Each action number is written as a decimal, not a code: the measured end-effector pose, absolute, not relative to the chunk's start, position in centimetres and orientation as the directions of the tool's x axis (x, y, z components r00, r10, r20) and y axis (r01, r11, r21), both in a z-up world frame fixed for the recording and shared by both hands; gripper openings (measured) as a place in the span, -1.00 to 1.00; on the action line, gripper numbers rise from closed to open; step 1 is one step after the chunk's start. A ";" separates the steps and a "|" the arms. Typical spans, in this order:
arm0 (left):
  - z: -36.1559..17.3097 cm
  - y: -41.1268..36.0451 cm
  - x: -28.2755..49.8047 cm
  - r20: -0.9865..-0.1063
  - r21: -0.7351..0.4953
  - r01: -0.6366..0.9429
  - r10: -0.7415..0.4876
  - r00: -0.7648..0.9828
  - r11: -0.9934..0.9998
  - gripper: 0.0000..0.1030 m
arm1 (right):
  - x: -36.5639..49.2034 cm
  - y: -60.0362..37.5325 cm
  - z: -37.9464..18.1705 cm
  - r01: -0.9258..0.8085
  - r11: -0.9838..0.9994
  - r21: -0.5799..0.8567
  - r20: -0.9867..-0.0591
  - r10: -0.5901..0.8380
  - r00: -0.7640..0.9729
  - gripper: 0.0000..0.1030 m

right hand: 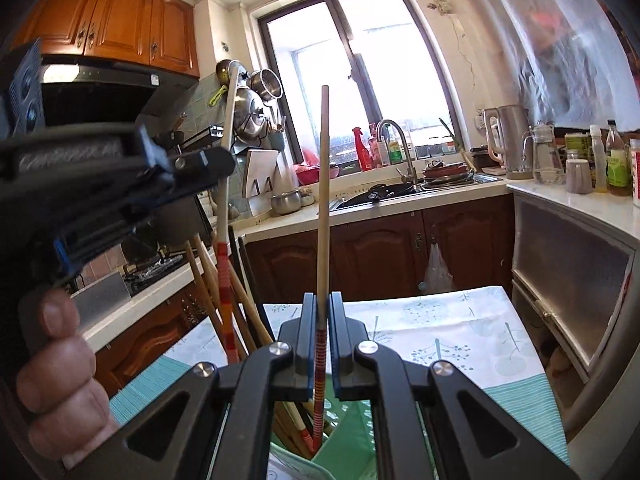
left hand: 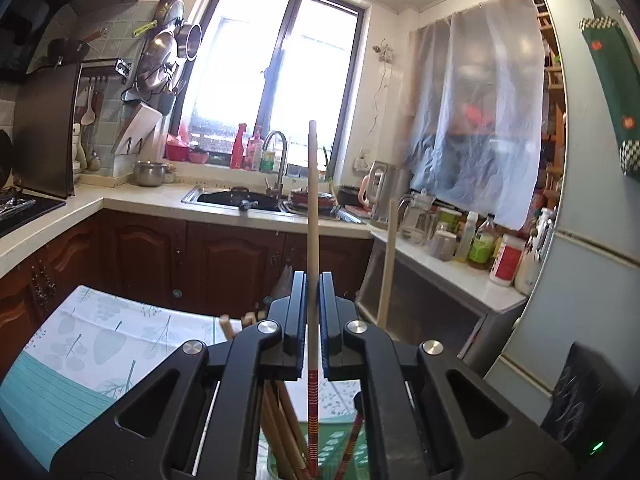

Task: Organize utensils
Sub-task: 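Open both tools to drop the chopsticks into the holder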

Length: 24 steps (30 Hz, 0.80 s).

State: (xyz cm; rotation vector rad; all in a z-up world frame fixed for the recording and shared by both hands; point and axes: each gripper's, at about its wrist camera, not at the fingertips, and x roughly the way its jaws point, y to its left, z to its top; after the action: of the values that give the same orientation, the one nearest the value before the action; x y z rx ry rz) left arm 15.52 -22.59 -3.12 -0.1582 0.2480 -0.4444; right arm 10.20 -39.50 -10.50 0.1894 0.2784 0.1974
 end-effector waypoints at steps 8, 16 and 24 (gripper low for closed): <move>-7.2 -22.0 13.8 -0.324 -0.188 0.404 -0.445 0.835 0.895 -0.93 | 9.3 -39.2 -11.2 -0.211 0.964 0.163 -0.305 0.253 0.918 -0.89; -10.1 -20.5 12.3 -0.497 -0.203 0.395 -0.442 0.747 0.896 -0.90 | 8.1 -38.7 -11.2 -0.281 0.946 0.163 -0.391 0.323 0.862 -0.87; -10.6 -17.2 11.1 -0.574 -0.264 0.326 -0.419 0.703 0.908 -0.41 | 7.6 -38.2 -9.7 -0.251 0.950 0.187 -0.388 0.306 0.869 -0.58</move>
State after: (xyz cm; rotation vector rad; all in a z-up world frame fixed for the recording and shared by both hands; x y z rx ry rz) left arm 11.06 -17.23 -10.61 -0.1461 0.6736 -0.4165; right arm 7.63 -38.22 -9.72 0.1320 0.4271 0.2926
